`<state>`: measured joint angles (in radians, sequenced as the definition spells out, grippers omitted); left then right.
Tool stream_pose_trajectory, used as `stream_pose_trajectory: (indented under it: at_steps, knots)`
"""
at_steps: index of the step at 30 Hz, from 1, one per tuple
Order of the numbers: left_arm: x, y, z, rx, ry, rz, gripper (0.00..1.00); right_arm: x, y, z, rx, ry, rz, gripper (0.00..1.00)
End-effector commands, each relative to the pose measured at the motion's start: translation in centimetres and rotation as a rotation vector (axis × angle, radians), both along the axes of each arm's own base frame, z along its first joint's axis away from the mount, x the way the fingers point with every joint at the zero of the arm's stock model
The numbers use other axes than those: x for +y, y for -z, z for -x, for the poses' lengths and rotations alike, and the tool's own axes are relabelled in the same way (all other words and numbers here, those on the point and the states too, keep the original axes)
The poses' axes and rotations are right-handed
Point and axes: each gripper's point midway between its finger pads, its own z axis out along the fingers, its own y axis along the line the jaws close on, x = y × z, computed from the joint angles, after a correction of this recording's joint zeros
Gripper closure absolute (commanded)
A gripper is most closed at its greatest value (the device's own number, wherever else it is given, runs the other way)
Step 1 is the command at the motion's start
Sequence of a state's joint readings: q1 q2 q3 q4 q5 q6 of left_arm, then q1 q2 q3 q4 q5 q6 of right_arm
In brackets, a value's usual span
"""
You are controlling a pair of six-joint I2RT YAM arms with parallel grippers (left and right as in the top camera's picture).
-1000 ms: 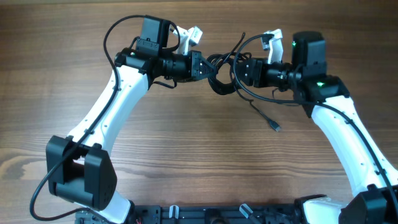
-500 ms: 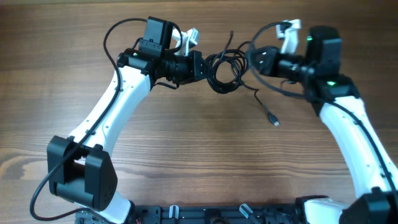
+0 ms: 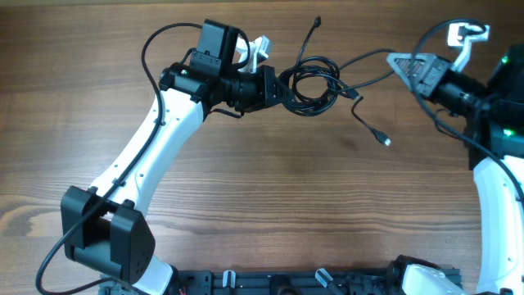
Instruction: Untangle cables
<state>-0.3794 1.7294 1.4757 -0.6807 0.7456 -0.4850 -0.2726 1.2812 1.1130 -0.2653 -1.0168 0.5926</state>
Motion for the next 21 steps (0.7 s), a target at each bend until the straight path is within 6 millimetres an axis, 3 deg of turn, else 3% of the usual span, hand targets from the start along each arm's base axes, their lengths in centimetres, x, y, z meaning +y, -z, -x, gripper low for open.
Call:
stream_pose_trajectory:
  at_steps: [1,5,10,15,18,21]
  knots:
    - [4.8,4.7,-1.7,0.052,-0.161,-0.21,0.96,-6.6,-2.9,-0.4,-0.071,0.252,0.049,0.96]
    - [5.3,5.1,-1.7,0.057,-0.176,-0.242,0.96,-6.5,-2.5,-0.2,-0.088,0.227,0.082,0.96]
    - [4.8,4.7,-1.8,0.044,-0.163,-0.212,0.96,-1.5,-1.7,1.3,-0.151,-0.025,0.127,0.78]
    - [1.8,1.7,-1.5,-0.079,0.016,-0.031,0.96,3.0,0.0,2.4,-0.136,-0.165,0.171,0.7]
    - [0.9,0.4,-1.3,-0.12,0.078,0.043,0.96,3.7,1.0,2.1,-0.098,-0.15,0.205,0.63]
    - [0.2,-0.5,-0.9,-0.131,0.115,0.103,0.96,2.8,2.6,1.4,-0.033,-0.073,0.265,0.49]
